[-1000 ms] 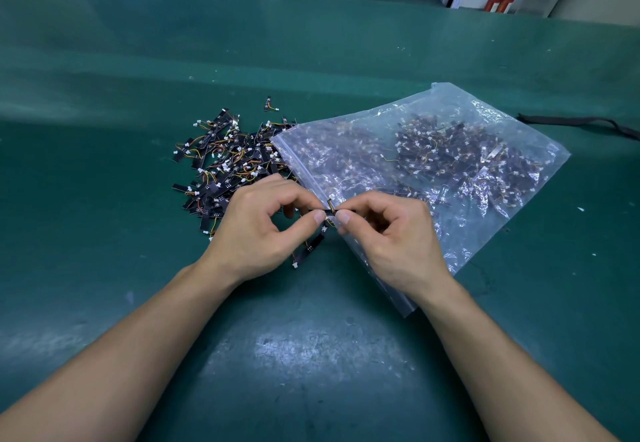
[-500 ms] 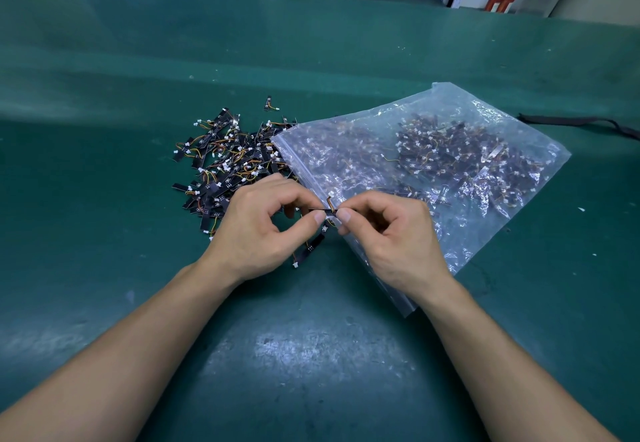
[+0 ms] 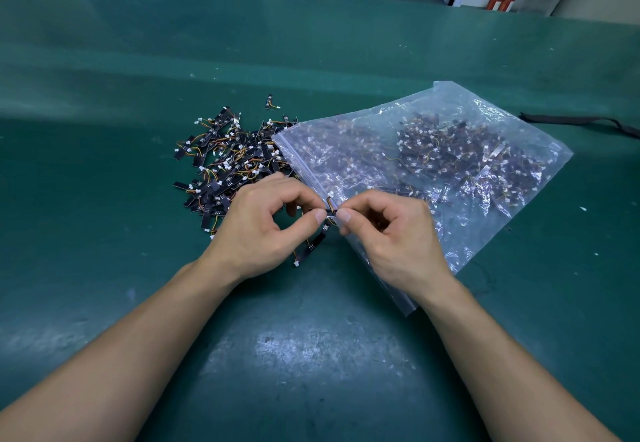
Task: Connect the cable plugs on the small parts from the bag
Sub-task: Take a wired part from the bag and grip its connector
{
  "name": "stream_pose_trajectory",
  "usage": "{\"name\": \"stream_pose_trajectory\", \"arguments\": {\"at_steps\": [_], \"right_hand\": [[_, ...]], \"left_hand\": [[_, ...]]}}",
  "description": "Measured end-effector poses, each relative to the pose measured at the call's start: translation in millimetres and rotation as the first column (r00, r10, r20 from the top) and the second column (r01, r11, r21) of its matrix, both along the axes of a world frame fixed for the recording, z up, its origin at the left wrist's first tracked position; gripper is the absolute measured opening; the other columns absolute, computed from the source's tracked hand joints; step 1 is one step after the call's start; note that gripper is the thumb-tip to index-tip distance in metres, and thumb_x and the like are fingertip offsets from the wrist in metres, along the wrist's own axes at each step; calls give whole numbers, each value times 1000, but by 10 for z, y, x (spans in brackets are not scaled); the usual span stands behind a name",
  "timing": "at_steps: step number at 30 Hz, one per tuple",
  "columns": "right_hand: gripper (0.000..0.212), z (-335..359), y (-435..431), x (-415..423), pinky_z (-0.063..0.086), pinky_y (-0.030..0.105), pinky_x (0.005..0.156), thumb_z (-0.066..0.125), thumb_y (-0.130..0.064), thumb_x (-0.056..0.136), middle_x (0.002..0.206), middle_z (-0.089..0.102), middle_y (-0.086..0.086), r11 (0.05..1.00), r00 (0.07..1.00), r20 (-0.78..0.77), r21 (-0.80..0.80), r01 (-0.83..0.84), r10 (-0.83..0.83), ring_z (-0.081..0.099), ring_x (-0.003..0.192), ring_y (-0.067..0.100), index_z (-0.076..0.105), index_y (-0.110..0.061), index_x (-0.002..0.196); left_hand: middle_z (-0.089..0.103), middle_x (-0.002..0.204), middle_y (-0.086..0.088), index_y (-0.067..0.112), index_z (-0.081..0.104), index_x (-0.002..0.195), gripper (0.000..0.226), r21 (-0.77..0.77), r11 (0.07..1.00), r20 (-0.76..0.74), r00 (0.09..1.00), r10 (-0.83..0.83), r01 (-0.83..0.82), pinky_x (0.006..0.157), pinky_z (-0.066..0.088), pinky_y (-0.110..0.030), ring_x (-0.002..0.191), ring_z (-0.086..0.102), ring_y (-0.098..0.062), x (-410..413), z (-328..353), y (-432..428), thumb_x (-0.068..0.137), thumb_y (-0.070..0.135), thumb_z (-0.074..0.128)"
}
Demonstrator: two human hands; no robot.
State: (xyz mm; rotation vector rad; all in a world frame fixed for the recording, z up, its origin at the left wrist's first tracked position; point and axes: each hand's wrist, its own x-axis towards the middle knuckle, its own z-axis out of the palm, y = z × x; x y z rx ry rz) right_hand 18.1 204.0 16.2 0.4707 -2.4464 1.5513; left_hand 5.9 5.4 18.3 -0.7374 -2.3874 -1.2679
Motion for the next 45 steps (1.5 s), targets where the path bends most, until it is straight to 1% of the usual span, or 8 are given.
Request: {"name": "stream_pose_trajectory", "arguments": {"at_steps": [6, 11, 21, 25, 29, 34, 38, 45], "right_hand": [[13, 17, 0, 3, 40, 17, 56, 70, -25, 89, 67, 68, -13, 1000, 1000, -6, 9, -6, 6, 51, 53, 5, 72, -28, 77], [9, 0, -6, 11, 41, 22, 54, 71, -28, 86, 68, 69, -4, 999, 999, 29, -30, 17, -16, 53, 55, 19, 75, -26, 78], [12, 33, -13, 24, 42, 21, 54, 69, -24, 86, 65, 69, -7, 999, 999, 46, -36, 7, -6, 54, 54, 19, 74, -23, 75], [12, 32, -14, 25, 42, 21, 54, 72, -21, 87, 66, 69, -5, 999, 998, 61, -44, 8, -5, 52, 54, 16, 74, -24, 76], [14, 49, -22, 31, 39, 13, 54, 70, -21, 88, 64, 69, -13, 1000, 1000, 17, -5, -8, 8, 50, 51, 2, 73, -27, 75], [12, 39, -15, 29, 39, 14, 54, 70, -23, 87, 65, 69, -11, 1000, 1000, 21, -22, 3, -2, 50, 51, 3, 74, -25, 76], [9, 31, -19, 30, 40, 18, 53, 73, -22, 86, 66, 69, -9, 999, 999, 32, -34, 13, -12, 53, 54, 19, 75, -25, 77], [11, 11, -4, 6, 41, 19, 54, 72, -22, 87, 66, 69, -11, 1000, 999, 33, -30, 10, -9, 52, 53, 14, 75, -24, 76]], "left_hand": [[67, 75, 14, 15, 71, 78, 7, -10, 1000, -21, 1000, -7, 7, 70, 41, -21, 73, 56, -11, 2, 5, 2, 86, 14, 70], [63, 75, 19, 15, 71, 78, 9, -3, 1000, -51, 999, 10, -11, 70, 41, -19, 72, 55, -6, -8, 9, 9, 86, 12, 71], [67, 74, 12, 14, 71, 77, 8, -14, 1000, -37, 999, -9, 8, 69, 46, -31, 72, 58, -17, -8, 2, 0, 85, 12, 70], [66, 74, 13, 15, 71, 77, 9, -17, 1000, -53, 999, -8, 7, 69, 44, -24, 71, 57, -13, -7, 7, 2, 86, 12, 70], [65, 73, 16, 13, 71, 76, 8, -15, 1000, -33, 999, -8, 8, 70, 42, -20, 71, 56, -10, 4, 13, -3, 84, 11, 70], [65, 73, 16, 14, 71, 76, 8, -22, 1000, -33, 999, -7, 6, 69, 42, -20, 70, 56, -9, 10, 24, 3, 84, 11, 71], [65, 73, 14, 13, 72, 77, 8, -18, 1000, -25, 1000, -1, 1, 69, 42, -20, 71, 56, -11, 9, 22, 1, 85, 12, 71], [68, 74, 11, 14, 73, 79, 5, -17, 1000, -20, 1000, 2, -3, 69, 47, -29, 72, 58, -13, -5, 0, -5, 84, 14, 71]]}}
